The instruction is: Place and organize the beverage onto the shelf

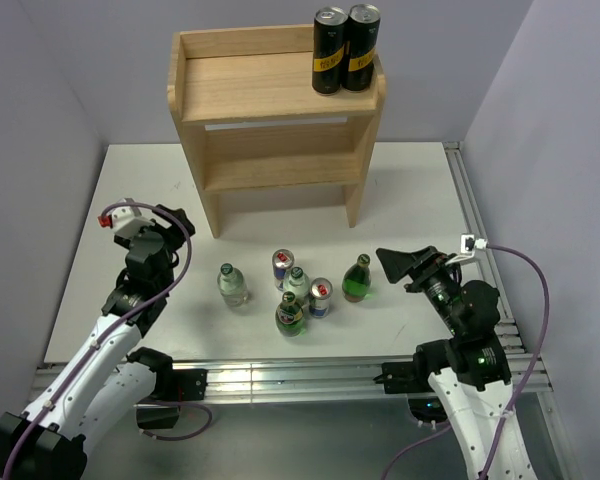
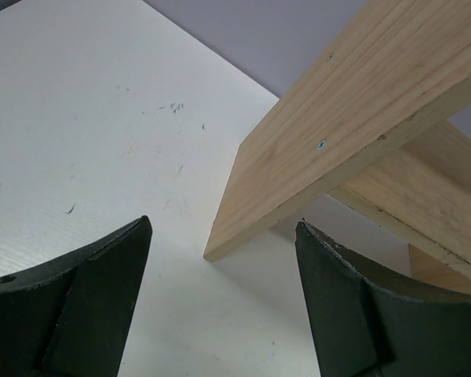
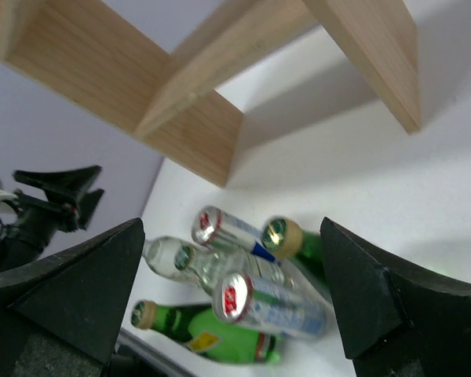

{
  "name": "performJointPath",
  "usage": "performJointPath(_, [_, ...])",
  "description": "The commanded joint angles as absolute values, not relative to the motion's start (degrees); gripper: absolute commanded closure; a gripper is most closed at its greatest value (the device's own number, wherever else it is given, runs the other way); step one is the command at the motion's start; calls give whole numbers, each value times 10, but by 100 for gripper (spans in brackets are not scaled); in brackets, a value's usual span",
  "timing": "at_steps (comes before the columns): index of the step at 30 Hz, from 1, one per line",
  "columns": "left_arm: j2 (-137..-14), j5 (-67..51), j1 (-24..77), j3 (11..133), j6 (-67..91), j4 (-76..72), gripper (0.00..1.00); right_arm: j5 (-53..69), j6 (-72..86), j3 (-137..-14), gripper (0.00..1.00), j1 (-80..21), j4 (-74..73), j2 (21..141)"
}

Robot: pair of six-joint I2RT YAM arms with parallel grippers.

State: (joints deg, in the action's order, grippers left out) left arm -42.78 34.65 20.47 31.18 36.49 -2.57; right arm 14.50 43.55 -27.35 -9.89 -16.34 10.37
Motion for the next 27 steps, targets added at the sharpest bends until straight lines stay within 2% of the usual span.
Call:
performJointPath(1, [-432, 356, 207, 312, 366, -42, 20, 138, 436, -288, 0, -103, -304, 90])
performJointPath(6, [-432, 352, 207, 308, 373, -47, 20, 151, 461, -269, 0, -104, -366, 118])
performJointPath(12, [-432, 352, 207, 299, 378, -55, 20, 84, 442, -255, 0, -147, -400, 202])
performJointPath(14, [-432, 352, 207, 297, 380, -58, 20, 47, 454, -250, 0, -179, -392, 237])
performJointPath(19, [-432, 365, 207, 294, 386, -56, 21, -33, 500, -250, 0, -331, -350, 317])
performJointPath(27, [-435, 373, 207, 276, 397, -75, 20, -101, 480, -243, 0, -365, -265, 421])
